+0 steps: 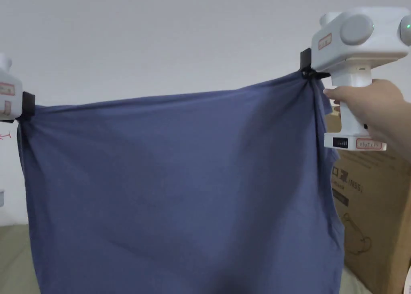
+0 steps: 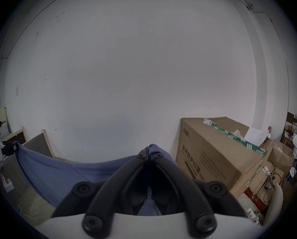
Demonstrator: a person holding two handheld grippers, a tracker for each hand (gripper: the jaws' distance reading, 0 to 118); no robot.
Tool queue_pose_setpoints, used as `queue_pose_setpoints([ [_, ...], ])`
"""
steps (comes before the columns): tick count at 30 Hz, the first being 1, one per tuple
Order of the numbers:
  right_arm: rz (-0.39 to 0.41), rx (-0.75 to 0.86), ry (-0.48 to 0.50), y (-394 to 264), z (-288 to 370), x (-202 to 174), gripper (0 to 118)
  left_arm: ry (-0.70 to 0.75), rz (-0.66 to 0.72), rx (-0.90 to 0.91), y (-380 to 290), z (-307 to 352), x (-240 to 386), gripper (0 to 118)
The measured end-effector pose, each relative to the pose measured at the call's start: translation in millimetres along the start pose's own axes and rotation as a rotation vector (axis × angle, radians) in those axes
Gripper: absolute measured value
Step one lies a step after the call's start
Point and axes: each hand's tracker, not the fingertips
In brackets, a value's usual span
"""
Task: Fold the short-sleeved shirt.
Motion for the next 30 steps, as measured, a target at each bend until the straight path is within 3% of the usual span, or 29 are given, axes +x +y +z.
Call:
queue_pose_setpoints([
  [7, 0.043, -0.078, -0.035, -71, -48, -6, 0, 0.04, -0.042, -0.058, -55, -57, 30, 2],
  [13, -0.026, -0.419, -0.044, -272, -73, 8, 0, -0.038, 0.032, -0.38, -234, -91, 44, 2],
  [15, -0.066, -0.536, -0.022, -354, -53, 15, 0, -0.074, 0.053, -0.465, -301, -75, 46, 2],
  [17, -0.044, -0.594, -0.045, -417, -18, 23, 0, -0.053, 0.012, -0.446, -356, -44, 47, 2],
  [21, -0.079, -0.728, 0.022, -503, 53, 60, 0, -0.124, -0.003, -0.552, -429, 16, 31, 2],
  [24, -0.056, -0.802, 0.061, -532, 126, 84, 0, -0.165, 0.001, -0.629, -459, 67, 12, 2],
  [27, -0.13, -0.883, 0.106, -541, 191, 105, 0, -0.222, -0.02, -0.687, -475, 126, -4, 2],
  [30, -0.116, -0.893, 0.131, -538, 245, 112, 0, -0.262, -0.085, -0.729, -488, 182, -13, 2],
])
